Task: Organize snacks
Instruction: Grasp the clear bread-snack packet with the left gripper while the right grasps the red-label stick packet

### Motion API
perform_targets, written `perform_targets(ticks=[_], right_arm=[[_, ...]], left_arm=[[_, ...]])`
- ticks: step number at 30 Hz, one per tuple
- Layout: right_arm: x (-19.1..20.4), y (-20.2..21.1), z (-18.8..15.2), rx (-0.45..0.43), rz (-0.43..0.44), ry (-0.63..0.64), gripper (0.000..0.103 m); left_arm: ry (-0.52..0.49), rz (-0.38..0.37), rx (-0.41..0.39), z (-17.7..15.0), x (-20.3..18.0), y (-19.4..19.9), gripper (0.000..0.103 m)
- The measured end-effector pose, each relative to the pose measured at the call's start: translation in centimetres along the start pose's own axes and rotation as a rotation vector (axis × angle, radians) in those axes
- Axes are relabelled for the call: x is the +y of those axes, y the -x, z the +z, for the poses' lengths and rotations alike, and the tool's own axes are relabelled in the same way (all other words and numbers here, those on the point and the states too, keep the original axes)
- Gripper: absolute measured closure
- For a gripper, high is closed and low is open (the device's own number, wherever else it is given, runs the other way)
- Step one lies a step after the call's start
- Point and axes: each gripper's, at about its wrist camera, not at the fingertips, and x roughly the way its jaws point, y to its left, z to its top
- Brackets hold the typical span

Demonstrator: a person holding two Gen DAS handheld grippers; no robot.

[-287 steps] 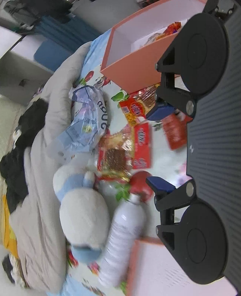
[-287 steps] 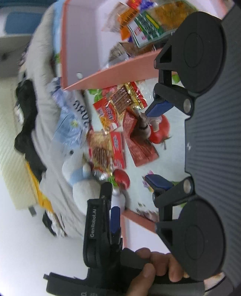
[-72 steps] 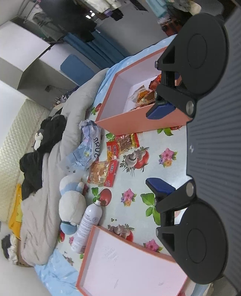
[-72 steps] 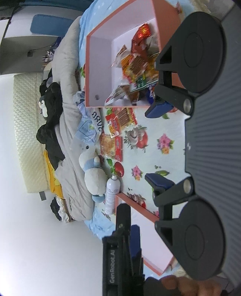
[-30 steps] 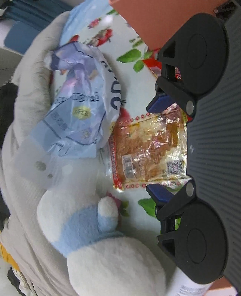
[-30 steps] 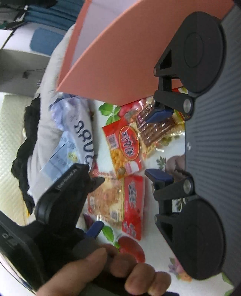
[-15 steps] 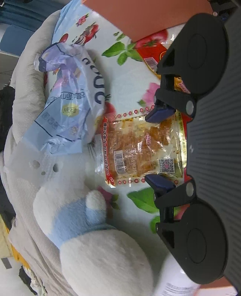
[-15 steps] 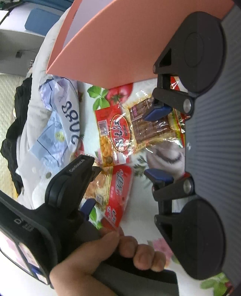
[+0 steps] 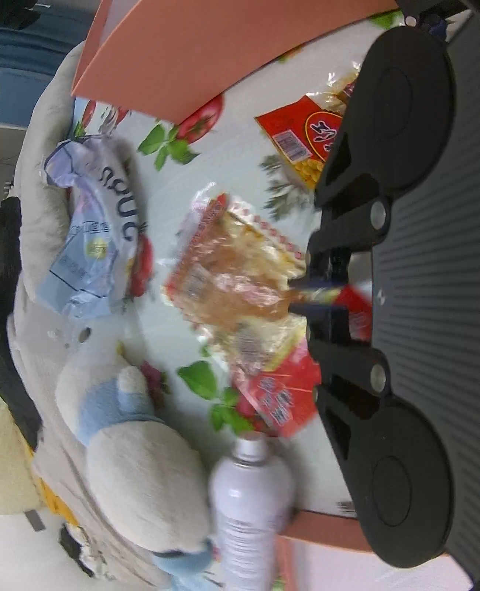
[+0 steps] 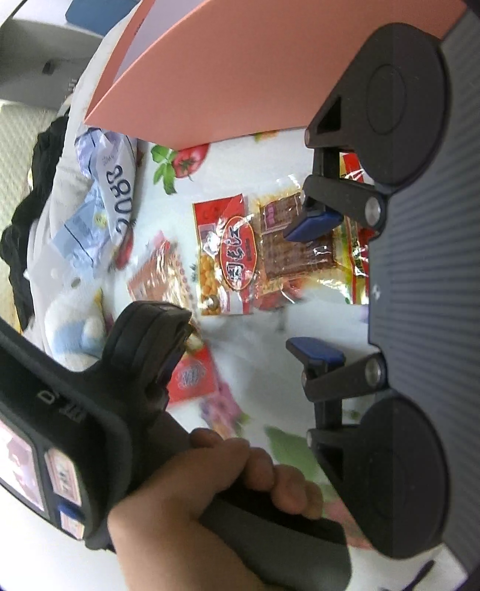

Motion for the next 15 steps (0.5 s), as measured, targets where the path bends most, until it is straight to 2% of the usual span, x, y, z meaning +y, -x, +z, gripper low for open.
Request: perform_targets(ticks=[4,8,15], right_arm=[[0.1,1.9,-1.5,0.012,0.022,0.017,0.043],[0.3,3.6,-2.6,0.024,0.047,0.028,0.043],[-0.7,6.3,-3.5,0.025,0.139,-0.092,0.045]], left_arm=[[0.018,-0.009,0.006,-2.1,0.2,1.8,0.102],[0.022,-0.053,0.039,-2.7,0.7,2.8,0.101],[-0.034,-0.129,0.087,-1.6,1.4,3.6,0.100]])
